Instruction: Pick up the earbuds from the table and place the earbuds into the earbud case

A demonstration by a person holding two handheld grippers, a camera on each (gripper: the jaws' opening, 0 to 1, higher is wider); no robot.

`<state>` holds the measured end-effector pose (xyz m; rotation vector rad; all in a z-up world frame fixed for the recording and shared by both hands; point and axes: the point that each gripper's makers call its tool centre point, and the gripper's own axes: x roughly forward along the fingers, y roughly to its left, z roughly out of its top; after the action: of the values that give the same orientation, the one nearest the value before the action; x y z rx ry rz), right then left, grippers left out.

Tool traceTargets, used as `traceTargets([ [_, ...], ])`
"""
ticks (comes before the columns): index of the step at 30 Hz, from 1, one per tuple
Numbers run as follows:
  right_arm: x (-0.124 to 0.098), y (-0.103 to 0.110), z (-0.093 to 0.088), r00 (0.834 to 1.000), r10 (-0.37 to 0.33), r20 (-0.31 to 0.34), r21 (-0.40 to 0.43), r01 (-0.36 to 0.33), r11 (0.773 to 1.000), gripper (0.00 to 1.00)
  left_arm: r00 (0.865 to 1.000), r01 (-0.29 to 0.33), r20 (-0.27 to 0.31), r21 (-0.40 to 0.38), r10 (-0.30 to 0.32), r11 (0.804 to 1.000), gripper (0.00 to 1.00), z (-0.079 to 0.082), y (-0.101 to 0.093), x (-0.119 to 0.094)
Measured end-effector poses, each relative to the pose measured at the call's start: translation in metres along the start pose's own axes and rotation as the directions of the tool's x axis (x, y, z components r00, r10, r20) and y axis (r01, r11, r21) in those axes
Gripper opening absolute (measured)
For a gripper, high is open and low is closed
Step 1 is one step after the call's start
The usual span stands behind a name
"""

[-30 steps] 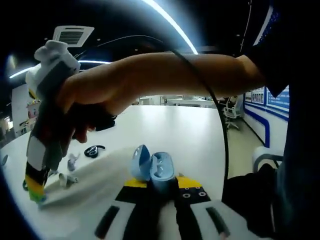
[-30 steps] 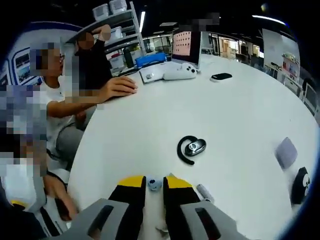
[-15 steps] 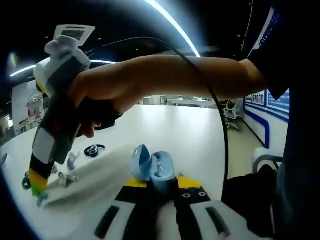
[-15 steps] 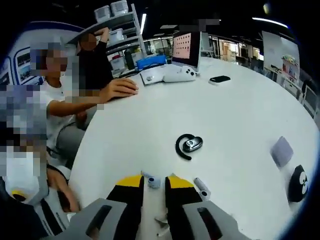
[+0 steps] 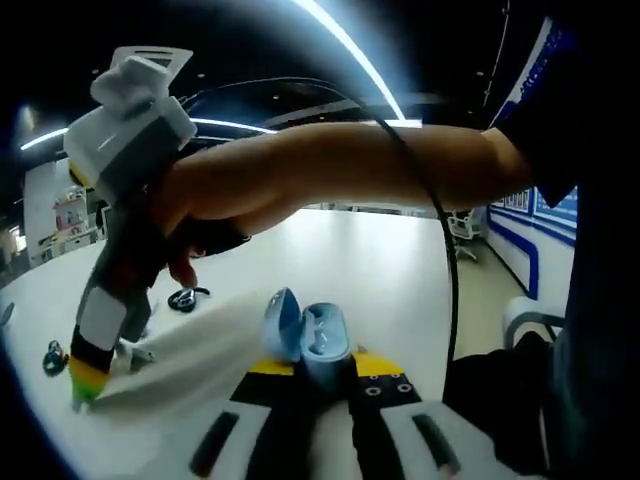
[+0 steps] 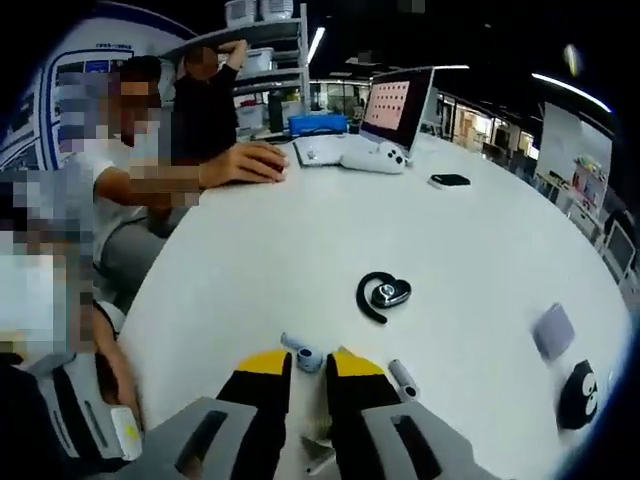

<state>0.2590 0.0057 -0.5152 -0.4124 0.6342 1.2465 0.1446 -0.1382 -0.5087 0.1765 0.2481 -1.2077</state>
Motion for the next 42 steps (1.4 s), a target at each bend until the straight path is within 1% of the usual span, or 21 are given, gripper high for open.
traceTargets([
  [3,0.0,-0.001,0.0,1.0,-0.005,0.009,-0.009,0.005,1.0,0.11,1.0,0.001,-0.001,-0.003,-0.001,1.0,0.19,0.0,0.0,0.0],
  [13,-0.001,-0.003,-0.001,0.999,-0.026,0.027,-0.018,0.026,1.0,0.1,1.0,0.009,0.001,-0.016,-0.009,1.0,0.19,0.0,0.0,0.001],
  [20,-0.004,-0.006,-0.003,0.999,-0.048,0.02,-0.02,0.048,0.999,0.1,1.0,0.016,0.004,-0.024,-0.016,1.0,0.19,0.0,0.0,0.002],
  [29,-0.004,-0.004,-0.004,0.998,-0.065,0.018,-0.02,0.065,0.998,0.1,1.0,0.011,0.006,-0.023,-0.011,1.0,0.19,0.0,-0.001,0.002],
  [37,-0.007,-0.004,-0.006,0.996,-0.087,0.009,-0.046,0.087,0.995,0.1,1.0,0.02,0.006,-0.027,-0.019,0.999,0.19,0.0,-0.001,0.003],
  [42,-0.013,-0.005,-0.006,0.994,-0.107,0.014,-0.06,0.108,0.992,0.1,1.0,0.02,0.007,-0.03,-0.02,0.999,0.2,0.0,-0.002,0.003],
])
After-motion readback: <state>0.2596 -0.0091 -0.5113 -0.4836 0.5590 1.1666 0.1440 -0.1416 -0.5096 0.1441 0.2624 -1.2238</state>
